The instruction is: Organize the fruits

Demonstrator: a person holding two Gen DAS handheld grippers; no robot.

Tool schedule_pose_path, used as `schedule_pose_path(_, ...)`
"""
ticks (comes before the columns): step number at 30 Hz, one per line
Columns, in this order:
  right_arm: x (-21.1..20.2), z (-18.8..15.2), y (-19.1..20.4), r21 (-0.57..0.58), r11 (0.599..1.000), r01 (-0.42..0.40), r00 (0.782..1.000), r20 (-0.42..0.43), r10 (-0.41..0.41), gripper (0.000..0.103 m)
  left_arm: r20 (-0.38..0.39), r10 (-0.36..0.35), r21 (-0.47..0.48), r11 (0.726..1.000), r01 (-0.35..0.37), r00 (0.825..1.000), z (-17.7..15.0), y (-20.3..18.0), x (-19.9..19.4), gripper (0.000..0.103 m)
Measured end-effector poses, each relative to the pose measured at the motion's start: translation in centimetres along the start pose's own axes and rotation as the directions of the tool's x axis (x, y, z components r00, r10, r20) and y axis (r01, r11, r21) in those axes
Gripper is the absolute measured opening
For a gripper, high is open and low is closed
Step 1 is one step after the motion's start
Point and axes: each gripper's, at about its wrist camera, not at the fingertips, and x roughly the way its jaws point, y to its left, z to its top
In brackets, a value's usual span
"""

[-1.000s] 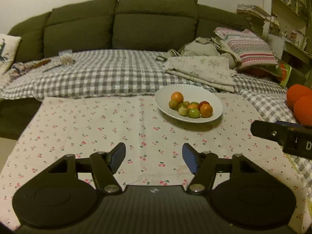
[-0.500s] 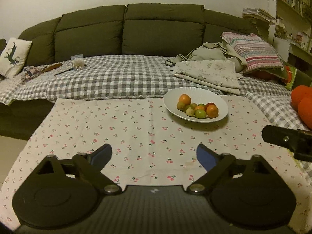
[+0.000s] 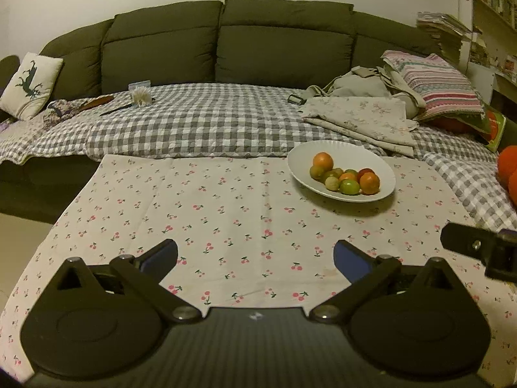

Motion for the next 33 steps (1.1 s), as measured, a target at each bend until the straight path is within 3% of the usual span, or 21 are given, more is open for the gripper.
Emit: schedule_pose_path(33,0.43,-0.70,0.91,-0.043,0.999,0.003,1.000,-0.025,-0.004,0.103,0.026,-0.030,0.029,0.999,0.029,0.999,0.15,-0.45,-0.39,0.102)
